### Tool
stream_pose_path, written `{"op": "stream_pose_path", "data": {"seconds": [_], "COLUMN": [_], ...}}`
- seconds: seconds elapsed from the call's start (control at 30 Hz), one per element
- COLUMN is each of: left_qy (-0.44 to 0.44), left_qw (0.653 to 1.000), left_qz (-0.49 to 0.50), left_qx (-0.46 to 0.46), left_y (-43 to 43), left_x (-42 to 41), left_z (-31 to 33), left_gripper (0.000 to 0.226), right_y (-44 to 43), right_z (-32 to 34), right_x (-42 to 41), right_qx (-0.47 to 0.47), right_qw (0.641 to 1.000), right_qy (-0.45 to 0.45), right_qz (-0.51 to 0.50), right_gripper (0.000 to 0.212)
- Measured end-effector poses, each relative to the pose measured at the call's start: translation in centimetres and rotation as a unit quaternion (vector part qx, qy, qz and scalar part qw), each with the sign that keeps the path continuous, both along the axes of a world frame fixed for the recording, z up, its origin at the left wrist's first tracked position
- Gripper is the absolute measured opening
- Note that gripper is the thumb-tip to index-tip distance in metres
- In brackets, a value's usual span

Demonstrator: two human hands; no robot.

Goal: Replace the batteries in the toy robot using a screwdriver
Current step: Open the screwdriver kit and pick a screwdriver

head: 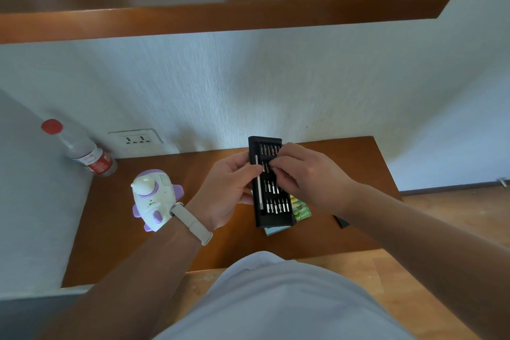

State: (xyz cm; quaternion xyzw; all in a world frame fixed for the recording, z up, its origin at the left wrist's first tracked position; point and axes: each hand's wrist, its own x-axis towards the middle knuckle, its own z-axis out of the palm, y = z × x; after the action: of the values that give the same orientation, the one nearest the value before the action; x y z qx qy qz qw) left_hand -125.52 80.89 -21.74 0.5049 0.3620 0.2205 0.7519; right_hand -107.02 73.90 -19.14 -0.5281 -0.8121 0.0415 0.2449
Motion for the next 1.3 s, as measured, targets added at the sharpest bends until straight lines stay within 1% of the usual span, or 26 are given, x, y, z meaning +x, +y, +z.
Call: {"op": "stream_pose_path", "data": {"seconds": [0.07, 0.2, 0.3, 0.43, 0.67, 0.9, 1.03, 1.1, 1.17, 1.23, 1.3], "left_qy": [0.000, -0.001, -0.001, 0.000, -0.002, 0.013, 0.012, 0.005, -0.002, -0.005, -0.009], "left_qw": [1.000, 1.000, 1.000, 1.000, 1.000, 1.000, 1.000, 1.000, 1.000, 1.000, 0.999], "left_qz": [0.001, -0.006, -0.008, -0.010, -0.011, -0.007, -0.001, 0.008, 0.020, 0.029, 0.043], "left_qx": [-0.007, -0.011, -0.012, -0.011, 0.005, 0.013, 0.010, 0.001, -0.005, -0.004, 0.004], "left_y": [0.0, -0.1, 0.1, 0.4, 1.4, 1.9, 2.2, 2.2, 2.3, 2.3, 2.4], "left_x": [0.1, 0.1, 0.2, 0.5, 1.4, 2.2, 2.1, 1.9, 1.7, 1.5, 1.3], "left_z": [0.0, -0.1, 0.0, 0.2, 0.6, 0.7, 0.6, 0.5, 0.5, 0.5, 0.3], "left_gripper": [0.025, 0.025, 0.026, 0.027, 0.027, 0.027, 0.028, 0.028, 0.029, 0.032, 0.038], "right_y": [0.0, 0.4, 1.0, 1.1, 2.0, 2.6, 3.1, 3.3, 3.2, 2.9, 2.6], "right_z": [-0.2, -0.4, -0.3, -0.2, -0.1, 0.2, 0.1, 0.0, -0.2, -0.7, -1.4], "right_x": [0.2, 0.9, 1.4, 1.7, 1.8, 2.5, 2.3, 2.4, 2.4, 2.1, 1.5], "right_qx": [-0.028, -0.103, -0.139, -0.134, -0.084, -0.111, -0.158, -0.176, -0.177, -0.193, -0.226], "right_qw": [0.999, 0.990, 0.985, 0.987, 0.992, 0.988, 0.976, 0.964, 0.940, 0.896, 0.845], "right_qy": [0.025, 0.084, 0.087, 0.078, 0.055, 0.029, 0.041, 0.094, 0.204, 0.323, 0.412], "right_qz": [-0.013, -0.048, -0.052, -0.051, -0.071, -0.105, -0.146, -0.177, -0.210, -0.239, -0.255], "right_gripper": [0.011, 0.015, 0.017, 0.016, 0.007, 0.010, 0.008, 0.012, 0.013, 0.012, 0.019]}}
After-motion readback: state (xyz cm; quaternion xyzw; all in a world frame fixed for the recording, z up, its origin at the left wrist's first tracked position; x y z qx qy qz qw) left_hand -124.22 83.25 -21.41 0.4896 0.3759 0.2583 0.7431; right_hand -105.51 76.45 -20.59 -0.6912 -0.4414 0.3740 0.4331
